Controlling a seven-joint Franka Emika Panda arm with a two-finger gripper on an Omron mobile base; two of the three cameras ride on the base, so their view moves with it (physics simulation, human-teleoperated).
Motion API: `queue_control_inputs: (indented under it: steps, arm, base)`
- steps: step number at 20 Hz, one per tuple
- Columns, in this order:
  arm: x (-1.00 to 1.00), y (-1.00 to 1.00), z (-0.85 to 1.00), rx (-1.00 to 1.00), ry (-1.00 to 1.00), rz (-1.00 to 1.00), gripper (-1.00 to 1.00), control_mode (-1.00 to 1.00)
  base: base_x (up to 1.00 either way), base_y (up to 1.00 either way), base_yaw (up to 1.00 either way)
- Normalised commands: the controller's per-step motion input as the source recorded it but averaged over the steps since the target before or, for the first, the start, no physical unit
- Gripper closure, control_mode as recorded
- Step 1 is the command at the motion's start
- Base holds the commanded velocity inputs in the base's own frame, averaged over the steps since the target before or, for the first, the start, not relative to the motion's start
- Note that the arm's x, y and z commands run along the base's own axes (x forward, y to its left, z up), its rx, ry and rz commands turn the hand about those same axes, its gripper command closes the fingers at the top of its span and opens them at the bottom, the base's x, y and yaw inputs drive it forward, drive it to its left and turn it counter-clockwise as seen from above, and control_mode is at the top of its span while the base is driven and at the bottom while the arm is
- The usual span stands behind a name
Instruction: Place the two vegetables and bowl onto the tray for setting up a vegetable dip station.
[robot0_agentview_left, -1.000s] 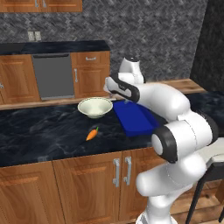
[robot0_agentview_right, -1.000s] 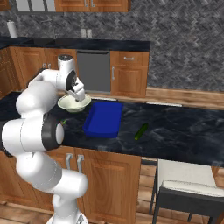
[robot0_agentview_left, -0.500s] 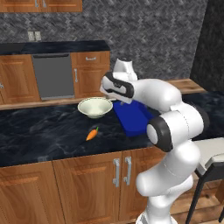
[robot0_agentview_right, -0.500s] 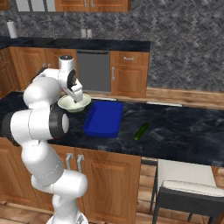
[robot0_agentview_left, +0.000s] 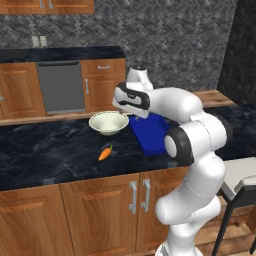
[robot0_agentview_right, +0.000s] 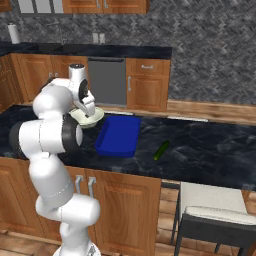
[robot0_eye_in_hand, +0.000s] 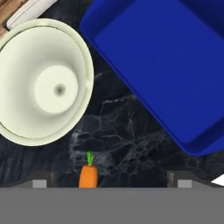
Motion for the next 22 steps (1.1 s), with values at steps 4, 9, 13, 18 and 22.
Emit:
queue_control_inputs:
  steps: [4,9,13,18,22]
  arm:
    - [0.04,0.00,-0.13,0.00,0.00,0.07,-1.00,-1.00]
    - [0.03,0.04,-0.10,-0.01,0.10,0.07,-1.00,-1.00]
    - [0.13,0.06,-0.17,0.00,0.04,0.01,-1.00,-1.00]
    - [0.18,0.10,-0.20,-0.01,0.02,0.00,-1.00,-1.00]
    - [0.18,0.11,-0.21,0.00,0.00,-0.03,-1.00,-1.00]
  base:
    - [0.00,0.00,0.00]
    - [0.00,0.00,0.00]
    - [0.00,0.00,0.00]
    - [0.00,0.00,0.00]
    - [0.00,0.00,0.00]
